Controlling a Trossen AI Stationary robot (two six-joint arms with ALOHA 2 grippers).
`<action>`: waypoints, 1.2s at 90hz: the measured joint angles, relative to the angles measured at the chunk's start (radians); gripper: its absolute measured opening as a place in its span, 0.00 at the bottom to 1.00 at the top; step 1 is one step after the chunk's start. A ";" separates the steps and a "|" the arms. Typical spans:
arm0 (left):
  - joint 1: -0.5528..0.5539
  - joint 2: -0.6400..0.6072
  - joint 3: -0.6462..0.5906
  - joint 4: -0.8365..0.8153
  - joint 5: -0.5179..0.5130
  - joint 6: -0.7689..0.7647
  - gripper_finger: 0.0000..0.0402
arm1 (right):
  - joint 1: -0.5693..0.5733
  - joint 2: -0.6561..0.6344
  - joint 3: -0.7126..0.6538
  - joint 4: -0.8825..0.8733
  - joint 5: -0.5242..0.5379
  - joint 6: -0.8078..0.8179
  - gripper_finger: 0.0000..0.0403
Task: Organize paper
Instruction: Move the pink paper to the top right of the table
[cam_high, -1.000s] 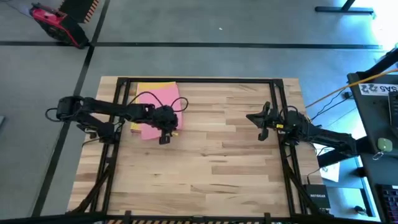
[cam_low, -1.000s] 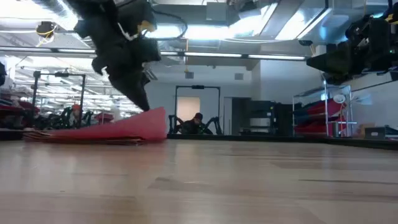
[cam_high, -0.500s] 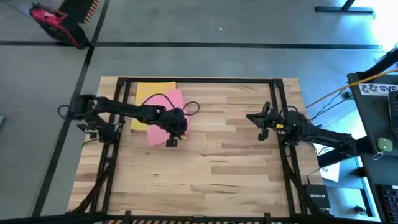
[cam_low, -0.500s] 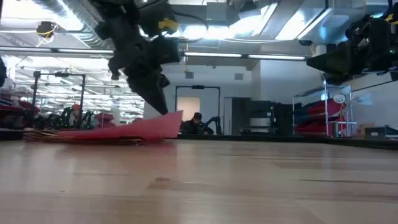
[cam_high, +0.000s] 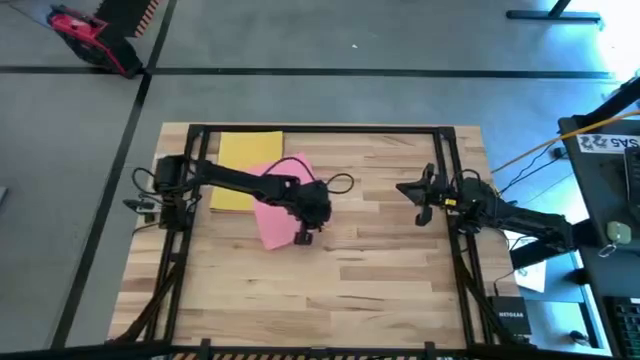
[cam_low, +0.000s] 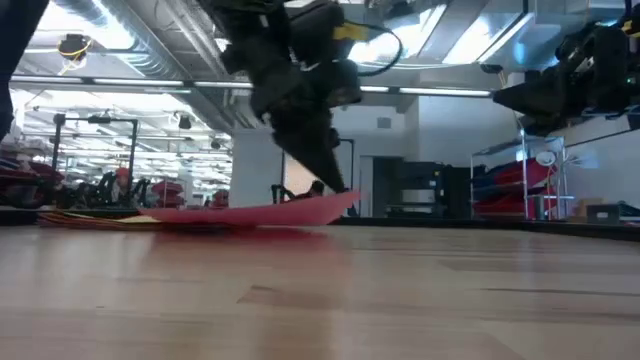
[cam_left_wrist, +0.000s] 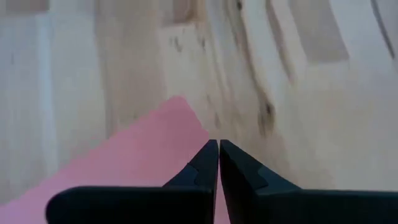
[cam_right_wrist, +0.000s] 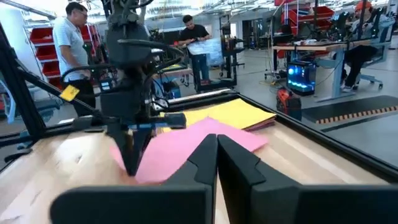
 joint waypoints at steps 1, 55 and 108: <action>-0.001 0.006 0.008 0.001 0.001 -0.002 0.00 | 0.000 0.000 0.000 0.004 0.000 0.000 0.00; -0.004 0.267 0.427 0.001 0.010 -0.220 0.00 | 0.000 0.000 0.029 0.425 -0.029 0.008 0.00; 0.134 0.261 0.472 -0.594 -0.281 -0.558 0.00 | 0.000 0.001 0.047 0.365 0.021 0.132 0.00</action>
